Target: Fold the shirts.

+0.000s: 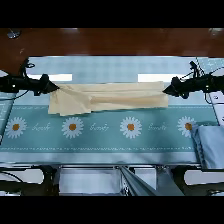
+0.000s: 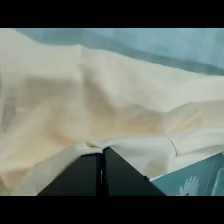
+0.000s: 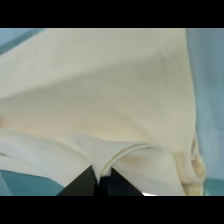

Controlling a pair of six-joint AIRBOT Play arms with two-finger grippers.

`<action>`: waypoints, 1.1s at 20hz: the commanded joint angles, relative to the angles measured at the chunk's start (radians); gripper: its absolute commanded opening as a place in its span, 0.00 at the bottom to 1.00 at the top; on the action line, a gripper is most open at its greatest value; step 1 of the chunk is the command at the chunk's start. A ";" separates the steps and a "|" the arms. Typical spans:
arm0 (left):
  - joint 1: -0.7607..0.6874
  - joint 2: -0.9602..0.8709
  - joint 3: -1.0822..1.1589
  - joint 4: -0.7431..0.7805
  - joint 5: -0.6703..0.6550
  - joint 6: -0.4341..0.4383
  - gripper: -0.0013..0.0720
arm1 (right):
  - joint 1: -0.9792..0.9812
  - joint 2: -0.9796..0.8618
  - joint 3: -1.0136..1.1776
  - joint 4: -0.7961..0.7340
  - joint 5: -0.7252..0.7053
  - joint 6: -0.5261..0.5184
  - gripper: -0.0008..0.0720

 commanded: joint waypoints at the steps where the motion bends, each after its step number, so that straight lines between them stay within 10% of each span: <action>1: -0.023 -0.118 0.136 0.001 -0.008 -0.026 0.06 | 0.013 -0.107 0.114 0.002 -0.034 0.047 0.04; 8: -0.029 -0.166 0.172 0.002 0.018 -0.039 0.07 | 0.018 -0.185 0.166 0.036 -0.116 0.051 0.04; 9: -0.032 -0.165 0.172 0.002 0.017 -0.039 0.26 | 0.024 -0.185 0.166 0.043 -0.129 0.050 0.20; 10: -0.033 -0.164 0.178 0.000 -0.021 -0.040 0.69 | 0.025 -0.182 0.167 0.068 -0.131 0.048 0.65; 11: -0.030 -0.164 0.190 0.001 -0.073 -0.040 0.93 | 0.019 -0.179 0.175 0.097 -0.119 0.044 0.87; 17: 0.081 -0.079 0.223 0.419 -0.347 -0.172 0.97 | -0.116 -0.077 0.227 -0.069 0.045 0.068 0.87; 22: 0.121 0.281 -0.154 0.245 0.034 -0.220 0.97 | -0.150 -0.070 0.083 -0.158 0.072 0.118 0.87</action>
